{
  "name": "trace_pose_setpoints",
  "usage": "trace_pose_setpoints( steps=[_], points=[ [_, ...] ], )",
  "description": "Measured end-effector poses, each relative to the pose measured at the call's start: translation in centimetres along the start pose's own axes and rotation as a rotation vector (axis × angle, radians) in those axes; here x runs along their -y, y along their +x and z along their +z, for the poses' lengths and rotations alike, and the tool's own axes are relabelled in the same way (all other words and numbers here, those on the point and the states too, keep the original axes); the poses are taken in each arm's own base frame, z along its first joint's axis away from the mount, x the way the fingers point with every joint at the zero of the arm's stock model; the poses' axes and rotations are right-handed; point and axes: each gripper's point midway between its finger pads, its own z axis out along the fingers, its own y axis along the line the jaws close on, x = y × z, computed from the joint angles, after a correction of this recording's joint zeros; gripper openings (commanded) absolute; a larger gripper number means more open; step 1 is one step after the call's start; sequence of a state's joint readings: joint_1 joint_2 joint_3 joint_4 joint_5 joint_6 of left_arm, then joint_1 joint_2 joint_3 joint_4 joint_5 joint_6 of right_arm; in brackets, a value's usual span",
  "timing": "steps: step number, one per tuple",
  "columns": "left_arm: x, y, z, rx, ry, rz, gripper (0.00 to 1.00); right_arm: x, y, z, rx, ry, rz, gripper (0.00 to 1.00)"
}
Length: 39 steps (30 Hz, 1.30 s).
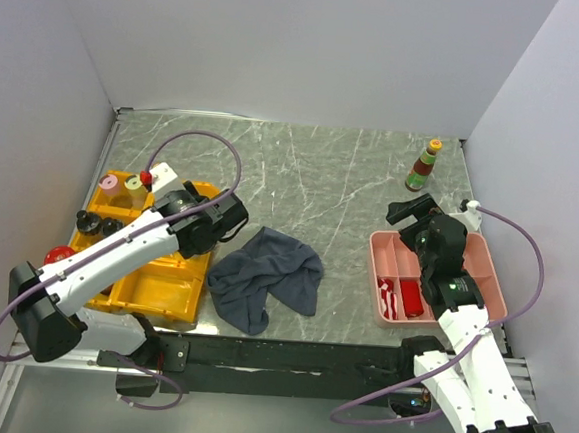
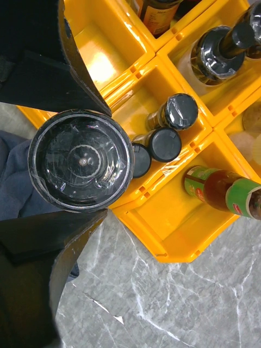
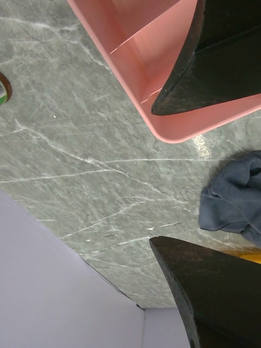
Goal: Organize the condiment bottles
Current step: Place the bottle in the storage box.
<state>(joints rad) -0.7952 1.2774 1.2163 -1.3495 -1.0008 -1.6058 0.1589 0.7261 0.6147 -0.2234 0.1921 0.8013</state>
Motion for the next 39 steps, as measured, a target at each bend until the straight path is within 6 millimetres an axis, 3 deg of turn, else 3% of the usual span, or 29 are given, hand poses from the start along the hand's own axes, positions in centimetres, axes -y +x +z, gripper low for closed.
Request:
trace_pose_setpoints(
  steps=[12,20,27,39],
  points=[
    [-1.1,-1.0,-0.5,-0.008,0.027,0.032,0.01,0.0,0.0,0.1,0.000,0.000,-0.008,1.00],
    [-4.4,-0.8,-0.4,-0.014,0.033,0.072,0.01,0.0,0.0,0.1,0.001,0.000,-0.011,1.00],
    [-5.9,-0.4,0.1,-0.022,0.020,0.061,0.01,0.1,0.0,0.1,0.001,0.001,-0.014,1.00],
    [-9.3,-1.3,0.7,-0.011,-0.007,-0.070,0.01,0.1,0.0,0.1,0.003,0.003,-0.015,1.00]
  ],
)
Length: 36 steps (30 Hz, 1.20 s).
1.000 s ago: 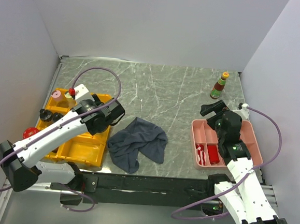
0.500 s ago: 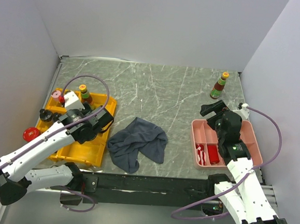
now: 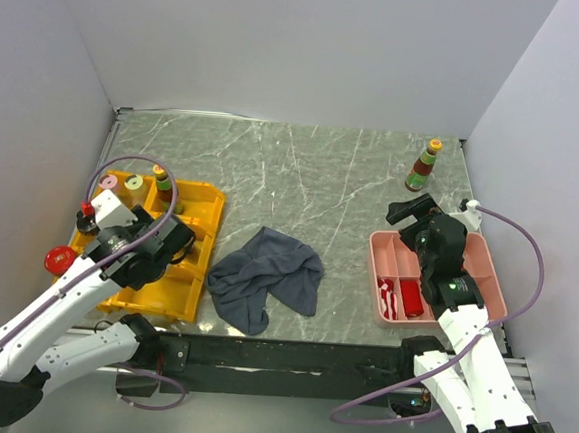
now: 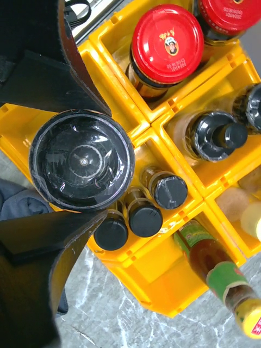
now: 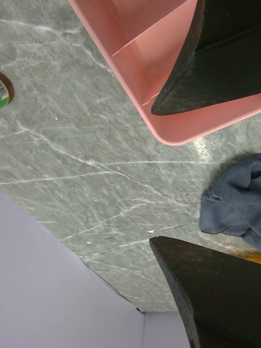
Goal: Organize the condiment bottles
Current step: Place the bottle in the storage box.
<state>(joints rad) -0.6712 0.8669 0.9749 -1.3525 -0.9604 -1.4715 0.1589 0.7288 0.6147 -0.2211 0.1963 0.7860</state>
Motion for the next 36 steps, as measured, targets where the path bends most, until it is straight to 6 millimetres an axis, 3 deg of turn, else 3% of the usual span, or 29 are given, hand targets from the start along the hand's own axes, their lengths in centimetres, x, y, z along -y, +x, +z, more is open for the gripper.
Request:
trace_pose_setpoints(
  steps=[15,21,30,36],
  points=[
    [-1.3,-0.2,0.0,-0.078,-0.045,-0.112,0.01,0.3,-0.1,0.1,0.007,0.012,-0.010,1.00],
    [-2.7,-0.8,0.3,-0.087,-0.094,-0.147,0.01,0.3,-0.3,0.0,0.018,0.015,-0.016,1.00],
    [-4.8,-4.8,-1.1,-0.028,-0.104,-0.185,0.01,0.4,-0.3,0.0,0.018,0.016,-0.018,1.00],
    [-5.2,-4.1,-1.1,-0.061,-0.114,-0.201,0.01,0.4,-0.3,0.0,0.018,0.016,-0.018,1.00]
  ],
)
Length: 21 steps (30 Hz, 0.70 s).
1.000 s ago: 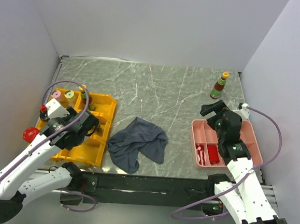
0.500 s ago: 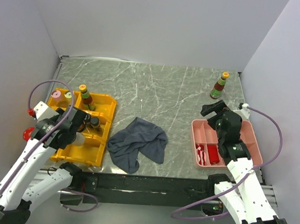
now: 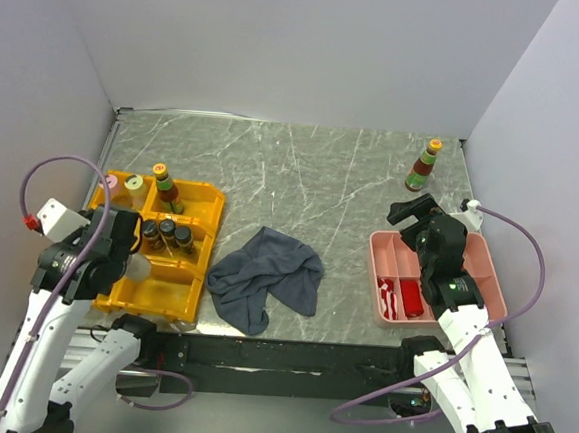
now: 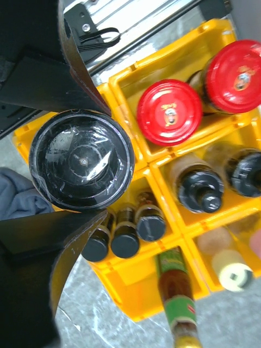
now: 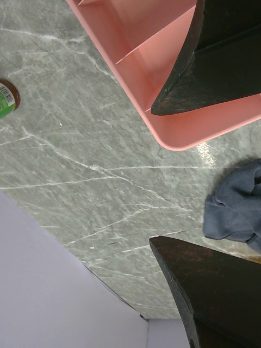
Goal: Organize the condiment bottles
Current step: Place the bottle in the storage box.
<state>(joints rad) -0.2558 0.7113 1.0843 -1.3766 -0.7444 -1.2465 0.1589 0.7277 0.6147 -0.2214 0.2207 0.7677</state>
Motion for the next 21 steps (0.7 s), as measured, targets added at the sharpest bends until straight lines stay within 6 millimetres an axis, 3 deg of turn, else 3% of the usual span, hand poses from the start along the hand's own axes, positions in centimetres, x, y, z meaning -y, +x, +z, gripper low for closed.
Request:
trace_pose_setpoints(
  steps=[10,21],
  points=[
    [-1.3,4.5,2.0,-0.113,-0.090,-0.006,0.01,0.0,0.0,0.0,0.002,0.002,-0.003,1.00],
    [-1.3,5.7,3.4,-0.110,-0.168,-0.101,0.01,0.1,0.0,0.0,0.002,0.002,-0.007,1.00]
  ],
)
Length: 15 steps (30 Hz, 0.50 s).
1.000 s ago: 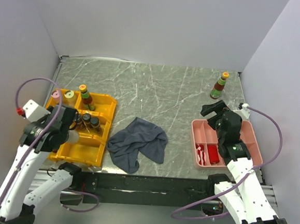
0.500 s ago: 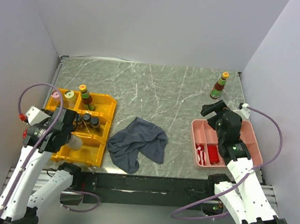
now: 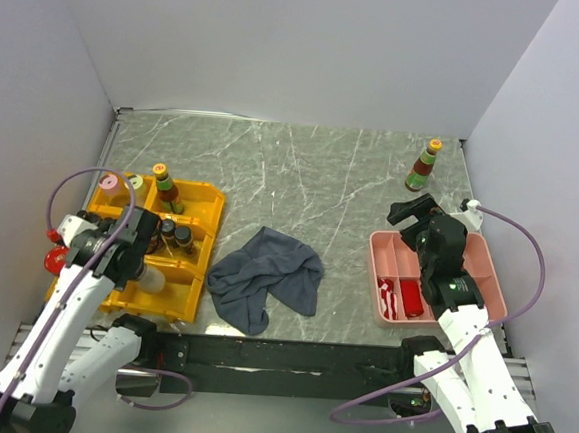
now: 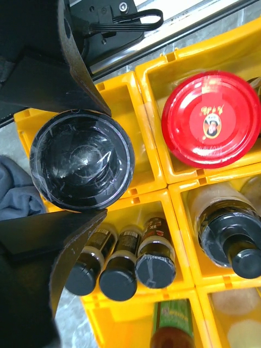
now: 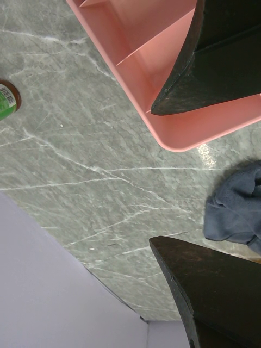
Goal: Organize the condiment bottles
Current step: Place the bottle in the storage box.
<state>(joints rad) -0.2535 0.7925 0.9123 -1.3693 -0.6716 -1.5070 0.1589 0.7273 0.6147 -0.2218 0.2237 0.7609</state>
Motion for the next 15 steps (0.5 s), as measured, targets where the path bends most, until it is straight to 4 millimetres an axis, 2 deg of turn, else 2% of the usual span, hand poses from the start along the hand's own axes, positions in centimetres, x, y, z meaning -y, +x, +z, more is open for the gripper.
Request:
trace_pose_setpoints(
  steps=[3,9,15],
  points=[
    [0.3,0.3,0.5,0.001,-0.025,0.019,0.05,0.0,0.0,0.0,0.000,0.000,0.000,1.00],
    [0.2,1.2,1.4,-0.001,-0.029,0.034,0.22,0.0,0.0,0.0,0.001,-0.001,0.000,1.00],
    [0.5,2.5,1.9,-0.019,-0.025,0.079,0.49,0.0,-0.1,-0.1,0.003,-0.003,-0.003,1.00]
  ],
)
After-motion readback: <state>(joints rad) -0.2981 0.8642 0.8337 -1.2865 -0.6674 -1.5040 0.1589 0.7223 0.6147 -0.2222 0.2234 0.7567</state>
